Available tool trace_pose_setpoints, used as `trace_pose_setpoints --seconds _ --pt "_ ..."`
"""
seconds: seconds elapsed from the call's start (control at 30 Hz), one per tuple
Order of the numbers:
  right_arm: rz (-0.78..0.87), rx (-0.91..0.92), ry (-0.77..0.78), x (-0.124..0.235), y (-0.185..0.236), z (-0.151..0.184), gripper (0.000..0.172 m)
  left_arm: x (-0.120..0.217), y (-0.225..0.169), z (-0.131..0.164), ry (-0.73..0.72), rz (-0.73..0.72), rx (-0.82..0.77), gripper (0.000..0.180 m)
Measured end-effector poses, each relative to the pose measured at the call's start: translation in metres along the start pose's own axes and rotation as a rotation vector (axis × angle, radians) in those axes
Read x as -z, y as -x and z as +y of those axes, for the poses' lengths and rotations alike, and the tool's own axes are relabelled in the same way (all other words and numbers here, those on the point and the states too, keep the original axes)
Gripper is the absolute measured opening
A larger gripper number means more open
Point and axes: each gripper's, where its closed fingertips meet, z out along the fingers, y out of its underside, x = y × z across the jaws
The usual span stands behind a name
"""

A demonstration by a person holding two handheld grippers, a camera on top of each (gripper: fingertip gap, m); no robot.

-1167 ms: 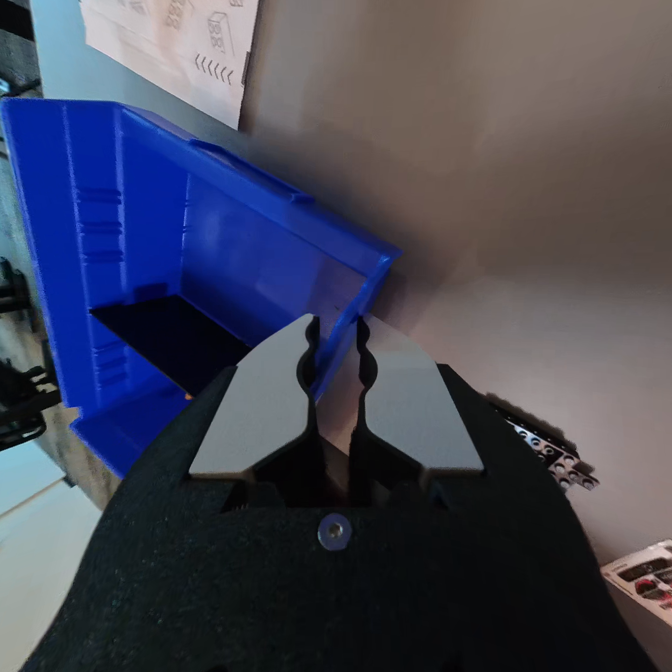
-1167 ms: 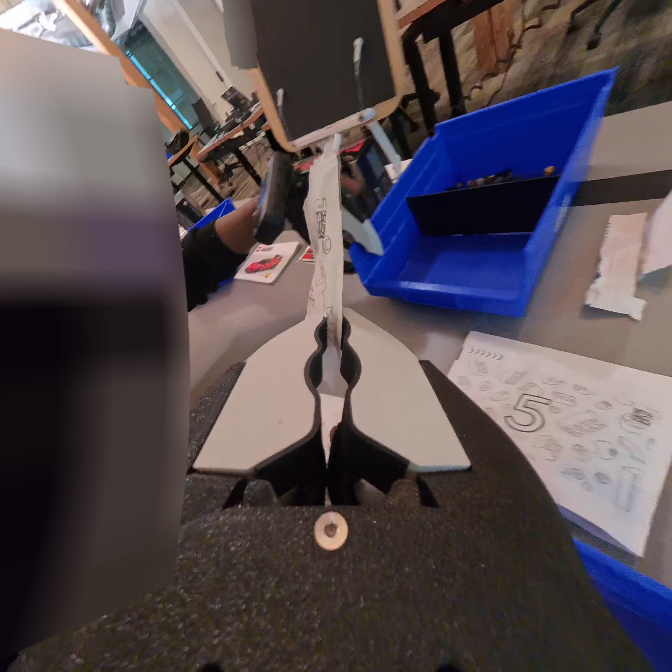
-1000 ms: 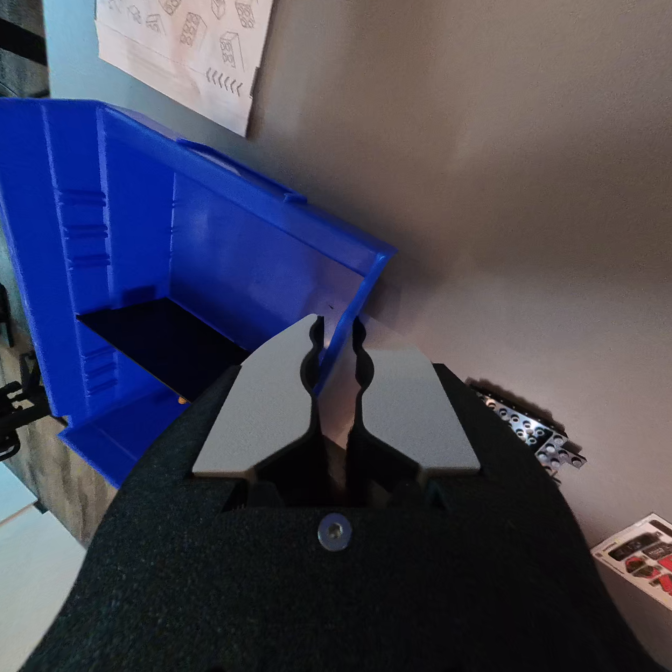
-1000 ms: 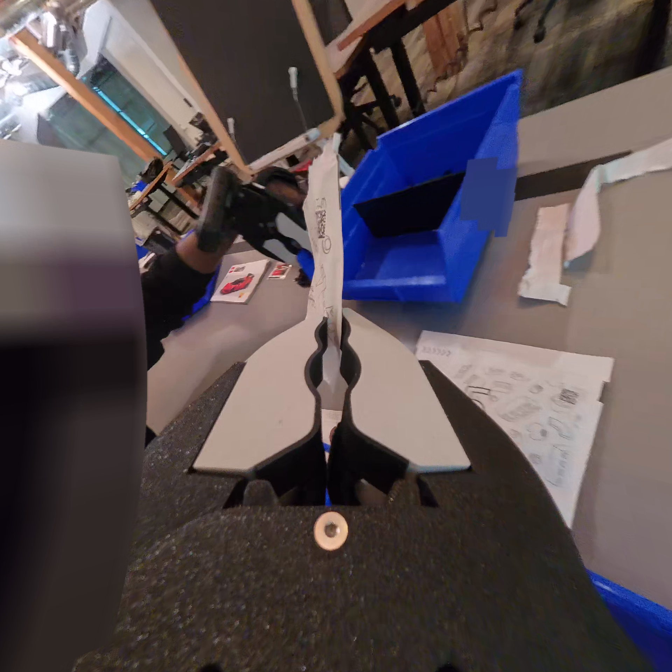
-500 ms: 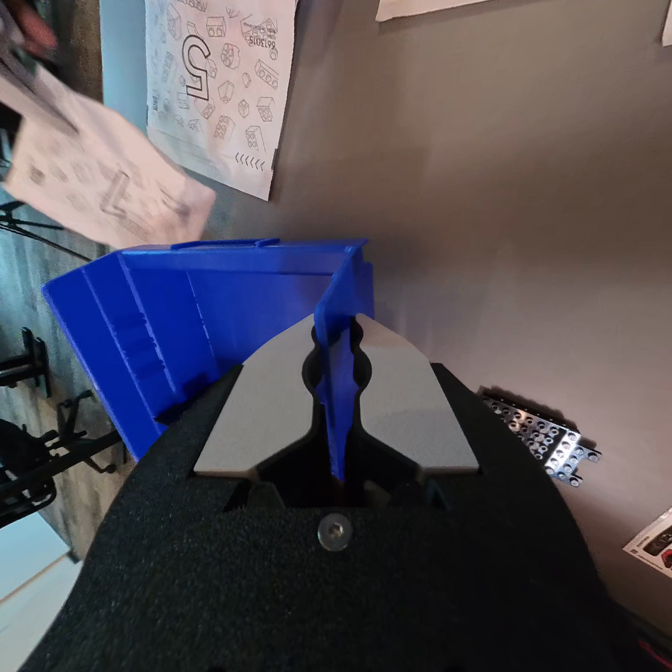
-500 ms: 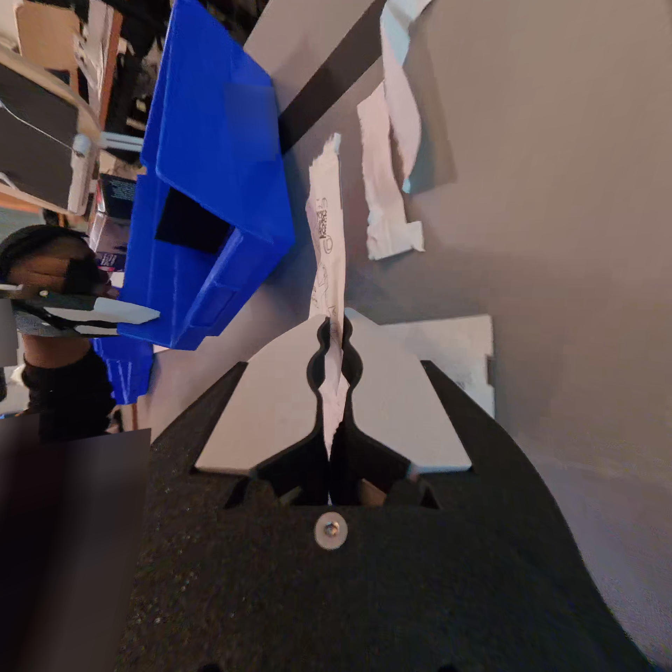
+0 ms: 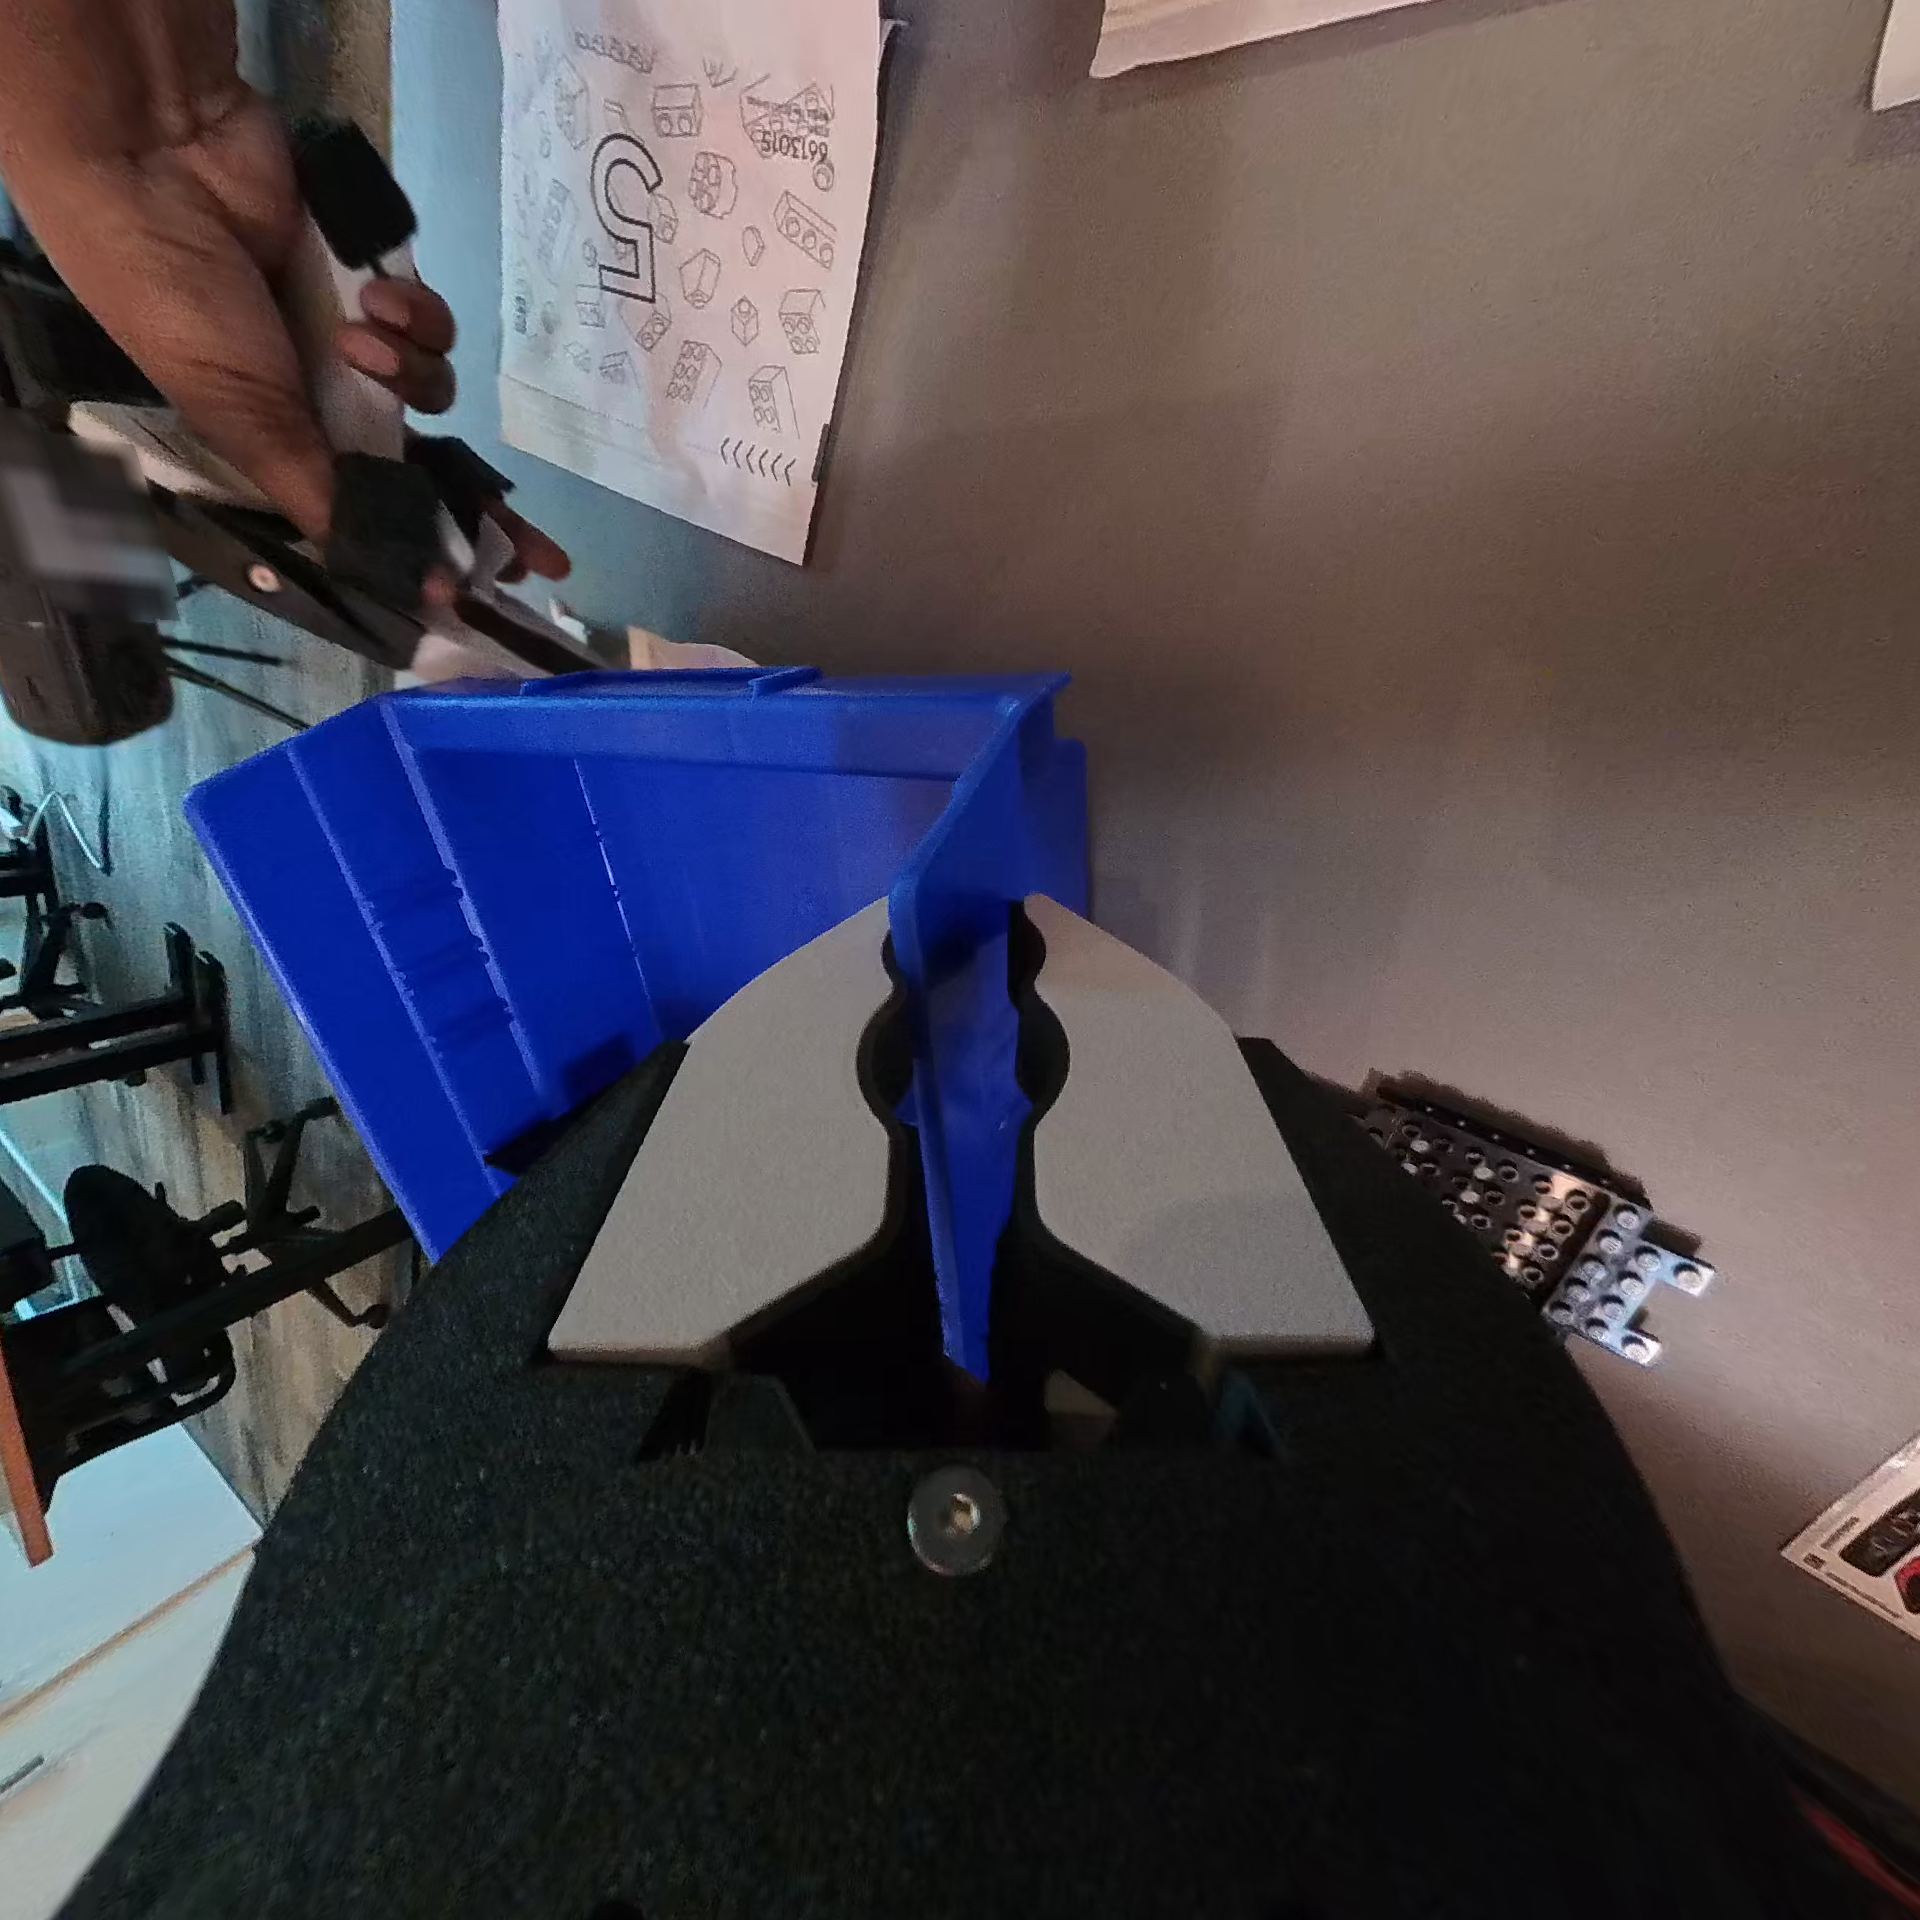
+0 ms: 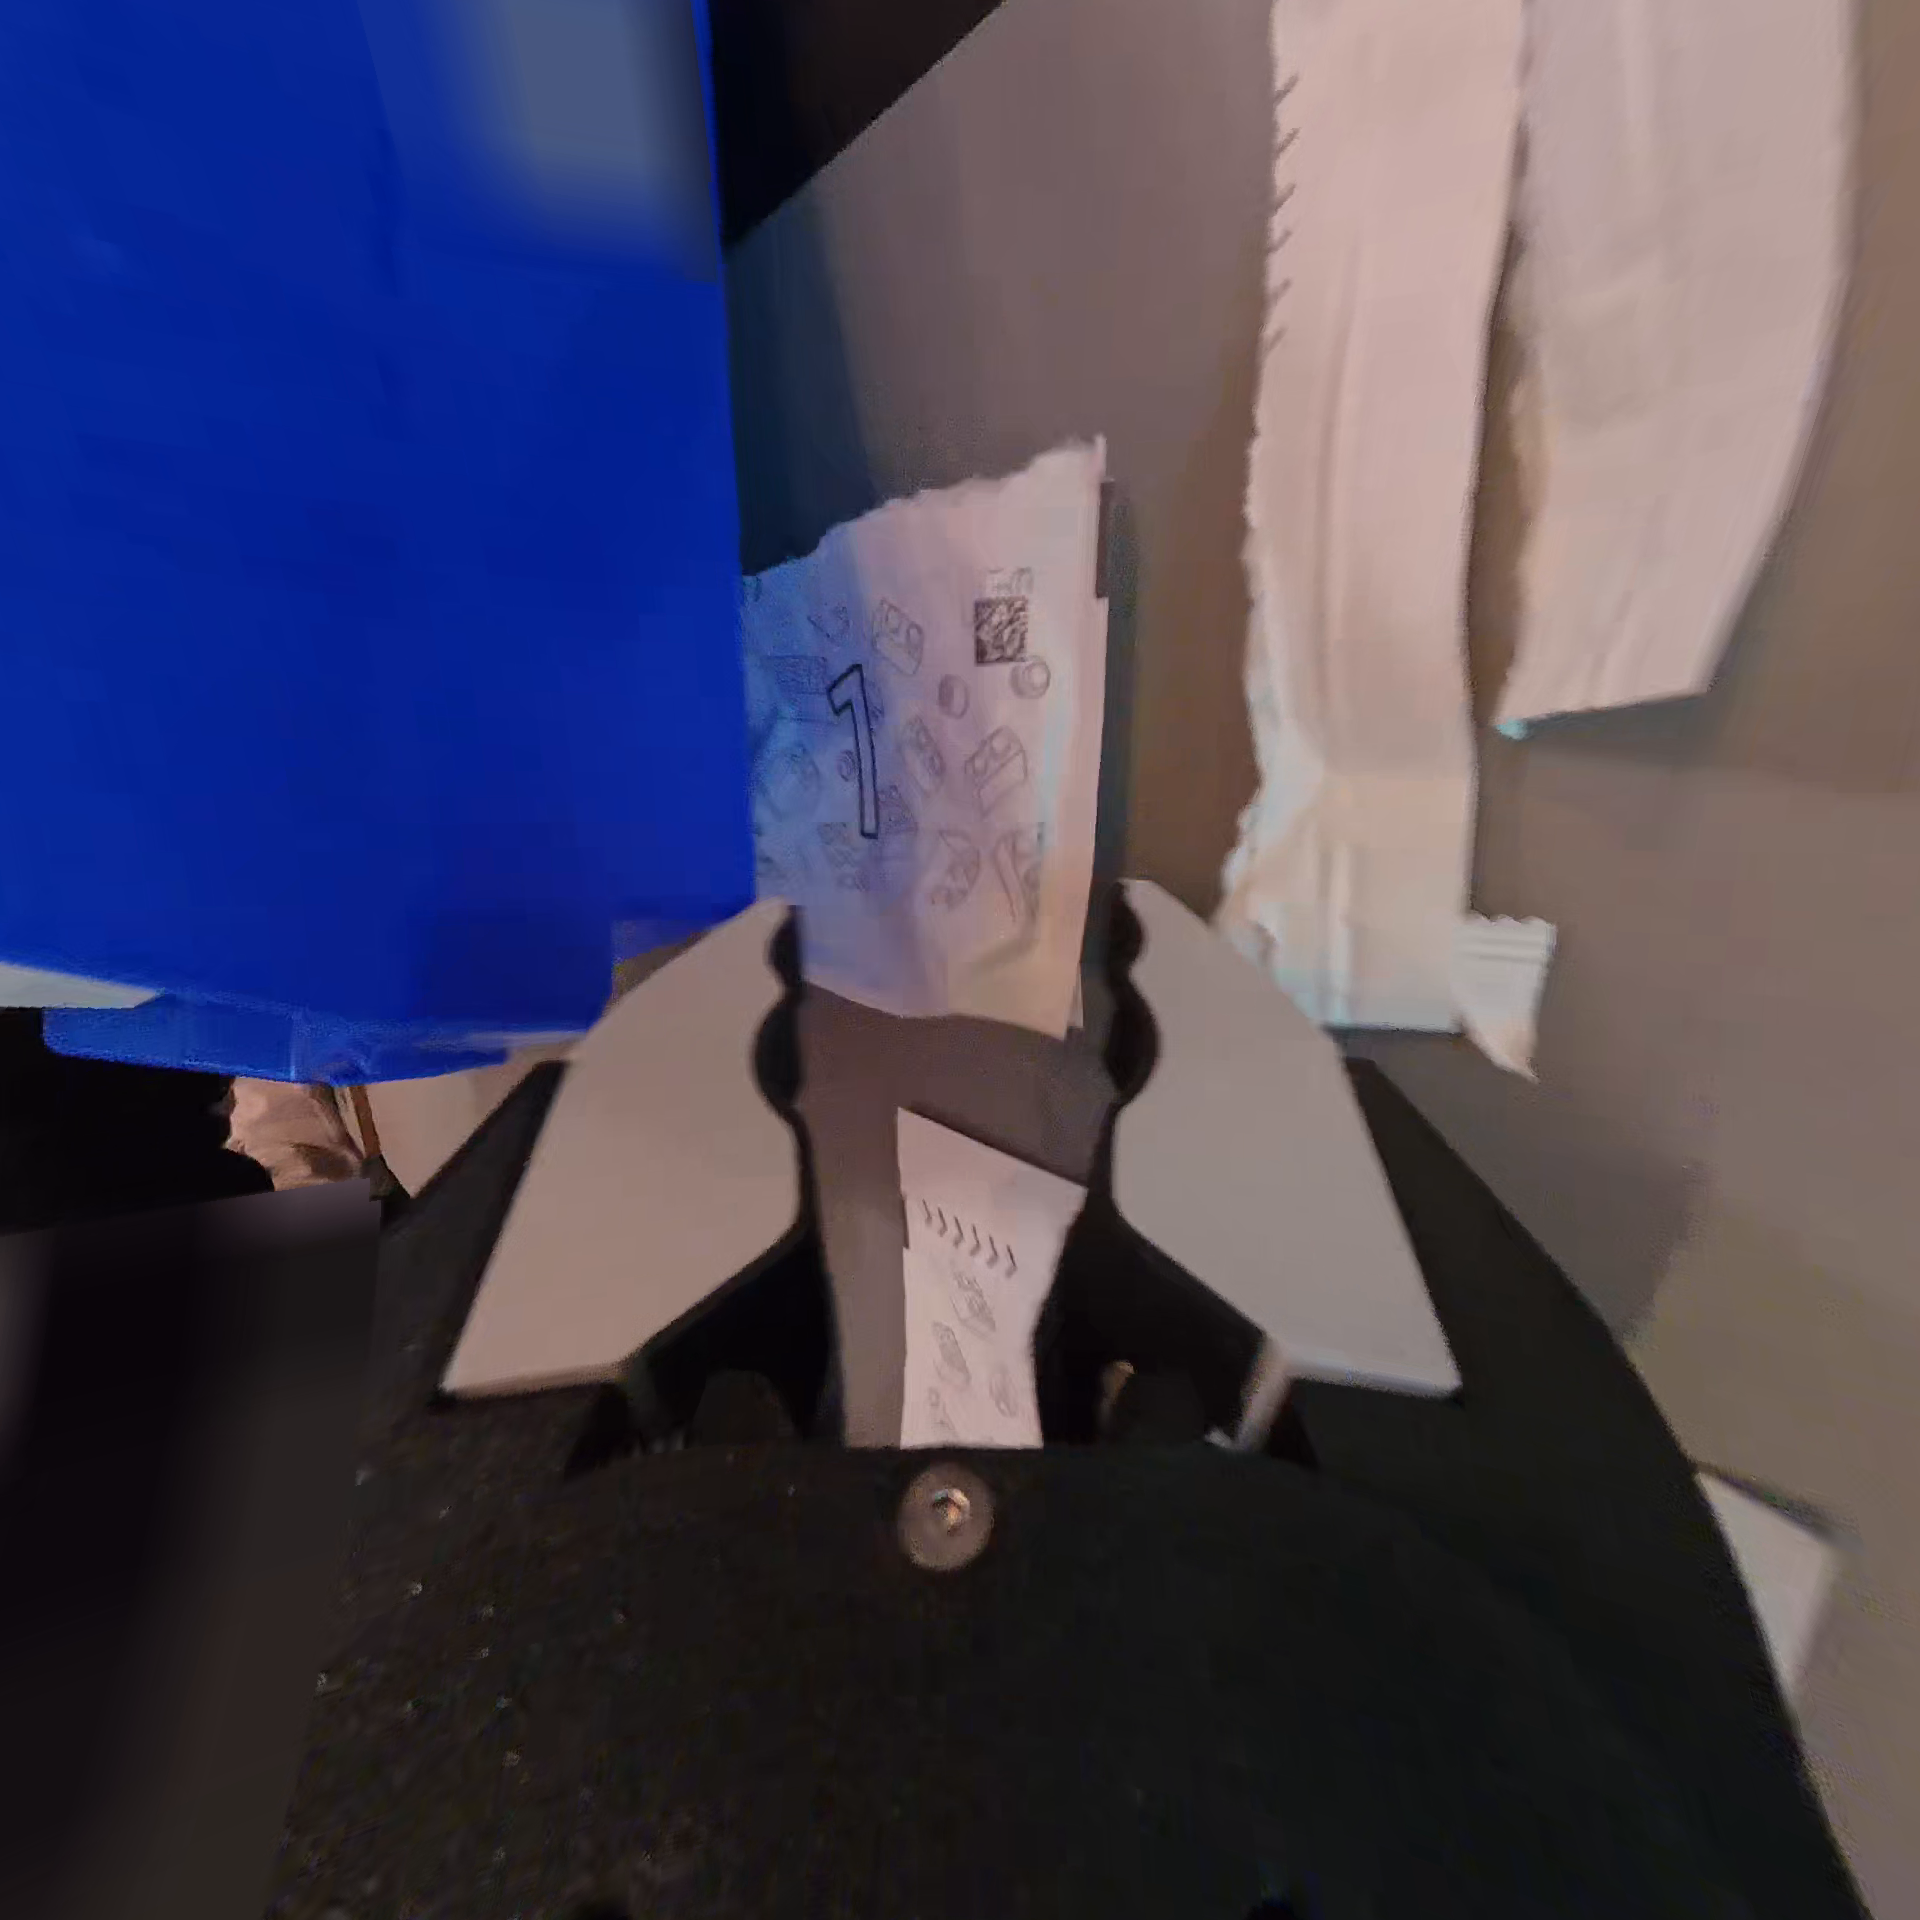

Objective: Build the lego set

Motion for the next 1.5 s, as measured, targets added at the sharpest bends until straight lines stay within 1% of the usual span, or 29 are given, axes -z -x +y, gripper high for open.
trace_pose_setpoints --seconds 0.03,0.07,0.17,0.23,0.27,0.3,0.33,0.37,0.4,0.43,0.5,0.57,0.63,0.77,0.87,0.97,1.1,1.27,1.33,1.37,1.5 --pt "0.016 -0.002 0.003 0.007 -0.004 0.001 0.071 0.001 0.0 0.0 -0.003 -0.005 0.0 0.014" --pt "0.011 0.015 -0.003 0.014 -0.003 0.002 0.077 0.002 0.0 0.0 -0.002 -0.01 0.0 0.015" --pt "0.012 0.128 -0.016 0.039 0.009 0.004 0.083 0.001 -0.003 0.001 0.009 -0.008 -0.013 0.015" --pt "-0.033 0.272 -0.095 0.052 0.034 -0.003 0.091 -0.002 -0.005 0.0 0.015 -0.003 -0.021 0.015" --pt "-0.059 0.37 -0.123 0.055 0.052 -0.004 0.099 -0.004 -0.006 0.0 0.019 -0.003 -0.024 0.015" --pt "-0.025 0.46 -0.132 0.054 0.06 -0.005 0.102 -0.005 -0.007 0.0 0.022 -0.001 -0.027 0.015" --pt "0.052 0.534 -0.139 0.05 0.06 -0.008 0.102 -0.006 -0.007 0.0 0.027 0.0 -0.033 0.015" --pt "0.121 0.582 -0.154 0.045 0.059 -0.015 0.096 -0.006 -0.007 0.0 0.033 0.0 -0.039 0.015" --pt "0.145 0.614 -0.18 0.039 0.063 -0.023 0.087 -0.007 -0.008 -0.001 0.039 0.0 -0.044 0.016" --pt "0.142 0.631 -0.208 0.033 0.069 -0.03 0.068 -0.008 -0.008 -0.001 0.045 -0.001 -0.048 0.016" --pt "0.182 0.617 -0.242 0.026 0.071 -0.043 0.015 -0.008 -0.008 -0.001 0.052 -0.004 -0.053 0.016" --pt "0.33 0.709 -0.248 0.028 0.064 -0.048 0.005 -0.005 -0.002 0.0 0.058 -0.036 -0.054 0.019" --pt "0.407 0.738 -0.255 0.038 0.066 -0.044 0.005 -0.003 0.001 -0.003 0.048 -0.04 -0.059 0.019" --pt "0.471 0.721 -0.269 0.071 0.062 -0.022 0.007 -0.002 0.016 -0.013 0.01 -0.096 -0.067 0.019" --pt "0.532 0.71 -0.25 0.089 0.054 0.002 0.008 -0.009 0.019 -0.026 -0.003 -0.09 -0.099 0.019" --pt "0.563 0.687 -0.238 0.102 0.052 0.023 0.009 -0.008 0.022 -0.042 -0.029 -0.086 -0.116 0.02" --pt "0.555 0.659 -0.212 0.115 0.057 0.045 0.01 0.0 0.024 -0.057 -0.051 -0.094 -0.116 0.021" --pt "0.597 0.649 -0.145 0.13 0.063 0.073 0.01 0.002 0.016 -0.085 -0.054 -0.091 -0.167 0.02" --pt "0.608 0.639 -0.099 0.132 0.063 0.087 0.011 0.003 0.013 -0.092 -0.049 -0.102 -0.175 0.021" --pt "0.616 0.63 -0.05 0.13 0.059 0.095 0.011 0.0 0.01 -0.095 -0.053 -0.101 -0.176 0.021" --pt "0.672 0.627 0.132 0.111 0.04 0.121 0.012 -0.028 -0.016 -0.094 -0.035 -0.078 -0.21 0.019"
